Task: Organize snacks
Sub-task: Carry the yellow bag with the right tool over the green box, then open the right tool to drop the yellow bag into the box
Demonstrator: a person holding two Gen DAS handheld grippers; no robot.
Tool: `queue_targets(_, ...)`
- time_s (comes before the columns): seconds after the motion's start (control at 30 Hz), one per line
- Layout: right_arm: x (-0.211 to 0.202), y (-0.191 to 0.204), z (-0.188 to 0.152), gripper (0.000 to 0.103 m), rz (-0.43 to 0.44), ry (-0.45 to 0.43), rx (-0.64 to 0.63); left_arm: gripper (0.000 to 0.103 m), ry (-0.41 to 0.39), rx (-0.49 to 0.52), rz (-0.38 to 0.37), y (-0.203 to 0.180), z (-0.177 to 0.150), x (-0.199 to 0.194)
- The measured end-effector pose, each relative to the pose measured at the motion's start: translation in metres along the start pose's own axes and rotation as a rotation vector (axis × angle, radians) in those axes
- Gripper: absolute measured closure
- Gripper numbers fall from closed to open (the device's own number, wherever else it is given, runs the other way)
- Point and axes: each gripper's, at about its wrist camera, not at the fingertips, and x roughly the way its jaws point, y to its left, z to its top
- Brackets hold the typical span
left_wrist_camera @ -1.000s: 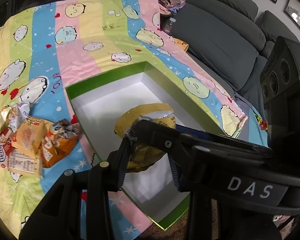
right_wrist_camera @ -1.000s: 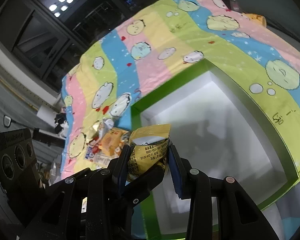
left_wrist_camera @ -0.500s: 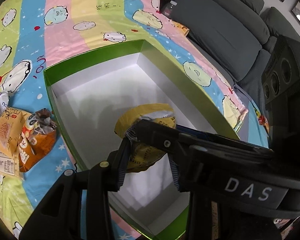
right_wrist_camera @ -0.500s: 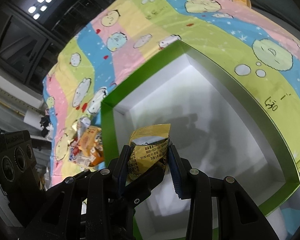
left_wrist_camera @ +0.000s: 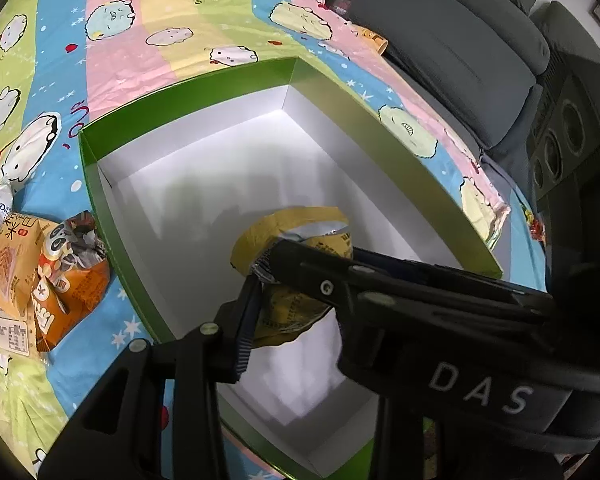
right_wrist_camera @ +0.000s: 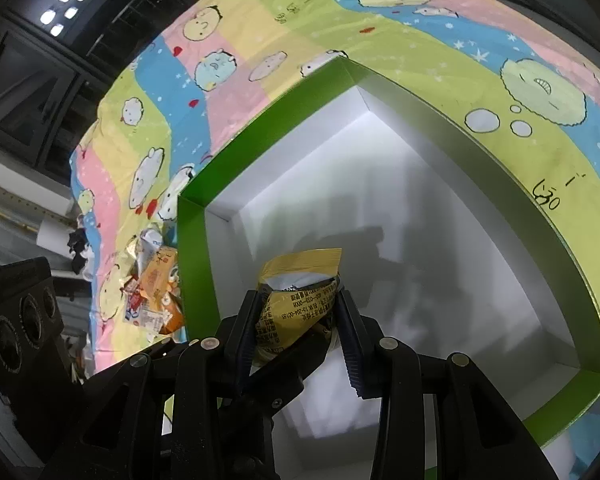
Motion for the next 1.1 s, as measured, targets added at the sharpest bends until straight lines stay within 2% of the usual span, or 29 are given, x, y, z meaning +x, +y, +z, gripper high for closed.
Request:
queue_targets(0.17, 0.004, 0.000, 0.001, 0.063, -0.022, 0.006, 0.014, 0.066, -0.002, 0.015, 0.020, -0.002, 0.001, 0.004)
queue_targets(0.3, 0.002, 0.005, 0.000, 0.062, -0.052, -0.003, 0.008, 0.064, -0.014, 0.007, 0.008, 0.000, 0.000, 0.000)
queue_targets(0.5, -0.017, 0.014, -0.005, 0.054, -0.058, -0.058, -0.008, 0.047, -0.086, -0.021, 0.020, 0.010, -0.005, -0.030)
queue_targets(0.73, -0.045, 0.044, -0.015, 0.028, -0.046, -0.151, -0.086, 0.028, -0.203, -0.093, 0.042, 0.036, -0.026, -0.082)
queue_targets(0.9, -0.055, 0.072, -0.024, 0.022, -0.021, -0.189, -0.146, 0.020, -0.280, -0.171, 0.088, 0.063, -0.046, -0.118)
queue_targets(1.1, -0.046, 0.104, -0.036, 0.022, -0.007, -0.179, -0.224, 0.009, -0.359, -0.271, 0.166, 0.098, -0.073, -0.150)
